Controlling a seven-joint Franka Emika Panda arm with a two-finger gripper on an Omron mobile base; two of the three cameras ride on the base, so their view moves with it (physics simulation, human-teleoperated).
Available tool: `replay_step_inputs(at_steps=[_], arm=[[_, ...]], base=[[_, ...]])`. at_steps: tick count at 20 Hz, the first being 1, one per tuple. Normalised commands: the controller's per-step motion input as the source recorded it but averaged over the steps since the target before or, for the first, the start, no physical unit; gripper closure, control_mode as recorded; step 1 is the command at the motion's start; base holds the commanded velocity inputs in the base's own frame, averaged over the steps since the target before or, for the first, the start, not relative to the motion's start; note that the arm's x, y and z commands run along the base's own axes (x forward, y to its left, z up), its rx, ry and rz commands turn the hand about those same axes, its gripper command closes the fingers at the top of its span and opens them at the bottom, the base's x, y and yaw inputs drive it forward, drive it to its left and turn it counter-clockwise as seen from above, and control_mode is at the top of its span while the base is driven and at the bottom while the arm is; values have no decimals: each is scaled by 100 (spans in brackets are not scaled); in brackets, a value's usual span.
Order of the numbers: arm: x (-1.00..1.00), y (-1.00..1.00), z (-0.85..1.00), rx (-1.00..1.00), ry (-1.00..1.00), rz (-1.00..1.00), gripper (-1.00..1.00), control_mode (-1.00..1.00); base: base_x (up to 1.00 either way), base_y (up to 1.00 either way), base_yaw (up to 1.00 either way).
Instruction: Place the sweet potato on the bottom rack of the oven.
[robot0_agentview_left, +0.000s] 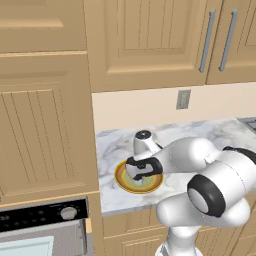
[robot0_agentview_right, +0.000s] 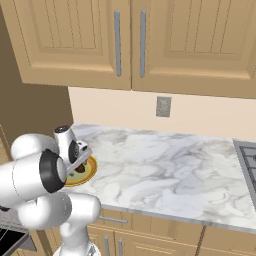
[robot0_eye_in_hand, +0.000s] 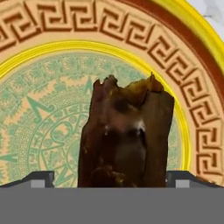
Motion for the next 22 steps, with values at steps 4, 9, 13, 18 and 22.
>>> replay_step_inputs(at_steps=[4, 9, 13, 18, 22], arm=[[0, 0, -19, 3, 0, 0, 100, -100], [0, 0, 0, 0, 0, 0, 100, -100], [-8, 0, 7, 0, 0, -2, 100, -100], [-41, 2, 21, 0, -2, -6, 100, -100], [-49, 3, 36, 0, -1, -8, 100, -100]], base=[[0, 0, 0], [0, 0, 0], [0, 0, 0], [0, 0, 0], [0, 0, 0]])
